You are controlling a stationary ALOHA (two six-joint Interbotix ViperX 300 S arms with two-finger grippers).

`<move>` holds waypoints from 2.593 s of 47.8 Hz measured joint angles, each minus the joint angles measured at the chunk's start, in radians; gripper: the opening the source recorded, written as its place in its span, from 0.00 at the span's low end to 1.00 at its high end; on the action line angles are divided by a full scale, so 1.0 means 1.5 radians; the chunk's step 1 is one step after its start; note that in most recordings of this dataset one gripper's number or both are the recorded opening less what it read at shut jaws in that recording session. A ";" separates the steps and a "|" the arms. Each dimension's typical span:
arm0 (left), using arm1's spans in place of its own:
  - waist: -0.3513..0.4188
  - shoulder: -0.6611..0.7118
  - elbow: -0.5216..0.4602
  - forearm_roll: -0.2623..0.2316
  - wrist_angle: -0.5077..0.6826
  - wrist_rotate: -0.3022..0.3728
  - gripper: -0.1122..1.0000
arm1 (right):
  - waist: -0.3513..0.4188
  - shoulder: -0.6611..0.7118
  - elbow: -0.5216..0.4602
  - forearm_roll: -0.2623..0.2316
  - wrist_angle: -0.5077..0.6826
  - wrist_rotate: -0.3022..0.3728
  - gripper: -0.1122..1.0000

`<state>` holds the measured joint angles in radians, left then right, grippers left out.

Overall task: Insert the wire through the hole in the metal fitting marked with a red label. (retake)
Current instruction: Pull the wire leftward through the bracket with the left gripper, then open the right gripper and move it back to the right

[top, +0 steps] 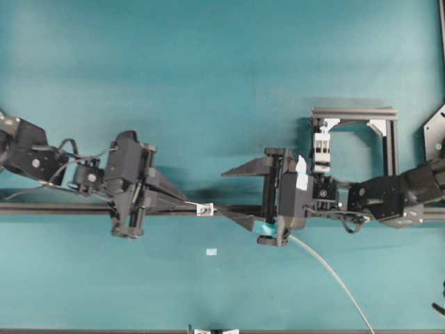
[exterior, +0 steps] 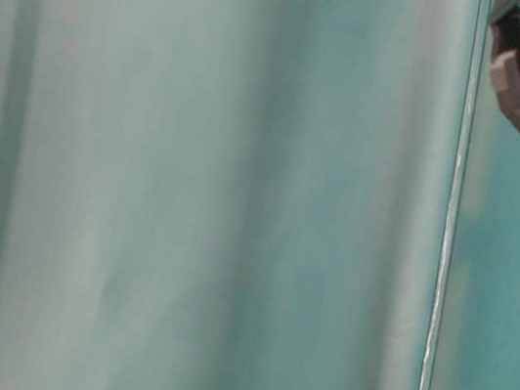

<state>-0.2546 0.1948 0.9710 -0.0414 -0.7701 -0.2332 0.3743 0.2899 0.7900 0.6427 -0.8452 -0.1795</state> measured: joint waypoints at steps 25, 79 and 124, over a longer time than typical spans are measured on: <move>-0.015 -0.171 0.160 0.001 0.001 0.013 0.01 | 0.000 -0.018 0.018 0.000 0.009 0.000 0.89; -0.018 -0.291 0.237 0.001 0.105 0.006 0.01 | 0.000 -0.018 0.018 0.000 0.012 -0.001 0.89; 0.013 -0.308 0.232 0.001 0.105 0.021 0.79 | -0.019 -0.042 0.034 0.000 0.012 -0.002 0.89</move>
<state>-0.2347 -0.2669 1.3192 -0.0399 -0.6121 -0.2010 0.3451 0.2270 0.8406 0.6427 -0.8268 -0.1825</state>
